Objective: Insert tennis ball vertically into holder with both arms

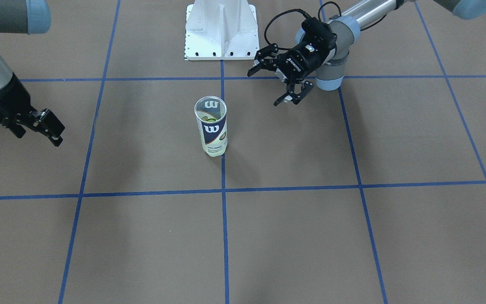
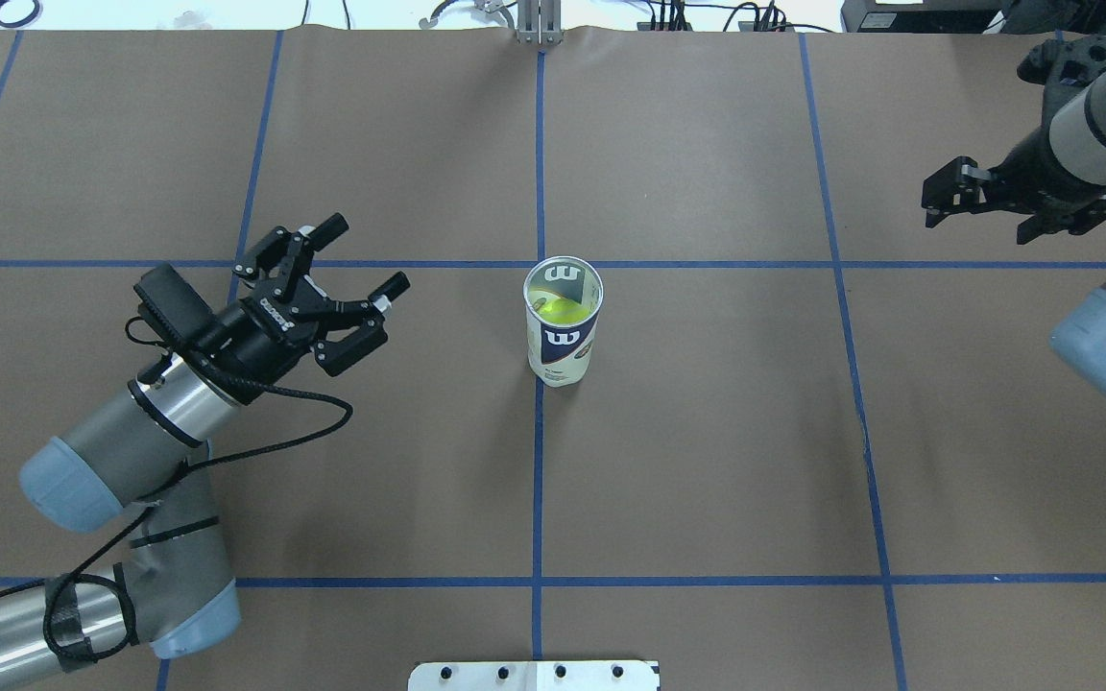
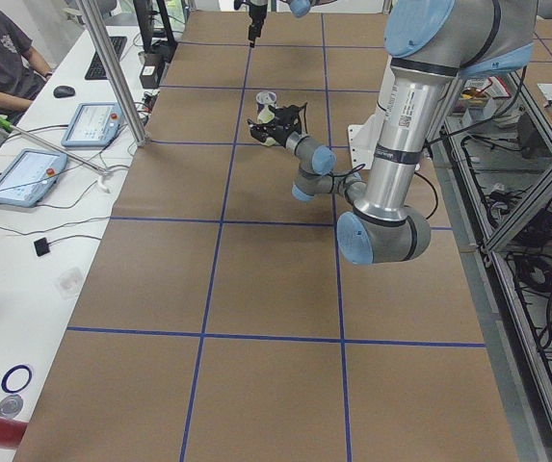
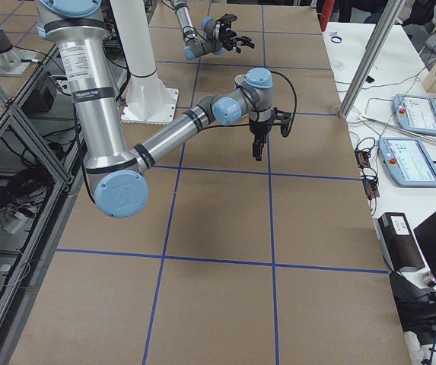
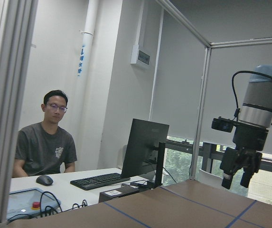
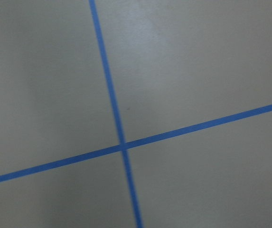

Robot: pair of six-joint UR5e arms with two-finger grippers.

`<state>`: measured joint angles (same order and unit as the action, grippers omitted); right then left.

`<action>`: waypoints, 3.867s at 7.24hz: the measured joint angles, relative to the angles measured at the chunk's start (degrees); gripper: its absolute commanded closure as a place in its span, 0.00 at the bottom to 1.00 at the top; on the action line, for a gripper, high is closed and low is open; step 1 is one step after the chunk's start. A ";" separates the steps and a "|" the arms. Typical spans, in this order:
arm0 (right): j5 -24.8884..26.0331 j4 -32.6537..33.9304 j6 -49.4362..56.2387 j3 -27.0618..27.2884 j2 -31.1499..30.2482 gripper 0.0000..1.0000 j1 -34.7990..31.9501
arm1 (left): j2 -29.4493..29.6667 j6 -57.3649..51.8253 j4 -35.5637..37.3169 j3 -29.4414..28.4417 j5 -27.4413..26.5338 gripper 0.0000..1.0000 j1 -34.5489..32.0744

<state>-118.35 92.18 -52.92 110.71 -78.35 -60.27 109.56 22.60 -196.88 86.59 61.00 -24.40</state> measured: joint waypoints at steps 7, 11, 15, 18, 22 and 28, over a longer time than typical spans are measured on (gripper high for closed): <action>-1.58 -0.03 18.62 -8.75 -2.47 0.01 -10.55 | -2.33 13.91 44.06 0.52 9.10 0.01 -19.70; -10.84 -0.07 32.93 -14.94 -3.91 0.01 -18.96 | 0.16 11.50 79.11 2.79 40.09 0.02 -33.75; -16.37 0.02 47.76 -20.13 -4.41 0.01 -24.74 | -1.66 -5.68 96.49 3.34 59.90 0.00 -47.05; -16.47 -0.05 50.09 -21.28 -4.88 0.01 -25.85 | -16.14 -7.16 97.75 10.02 78.67 0.00 -58.93; -16.17 -0.15 50.28 -21.10 -6.11 0.01 -25.95 | -22.35 -5.11 95.52 14.55 75.02 0.00 -60.84; -16.58 -4.92 49.66 -21.75 -8.33 0.01 -25.95 | -23.77 -4.94 95.32 18.19 77.19 0.00 -60.44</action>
<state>-134.92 87.26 -3.26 88.96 -86.67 -86.22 85.79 17.66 -101.56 104.78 138.18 -84.84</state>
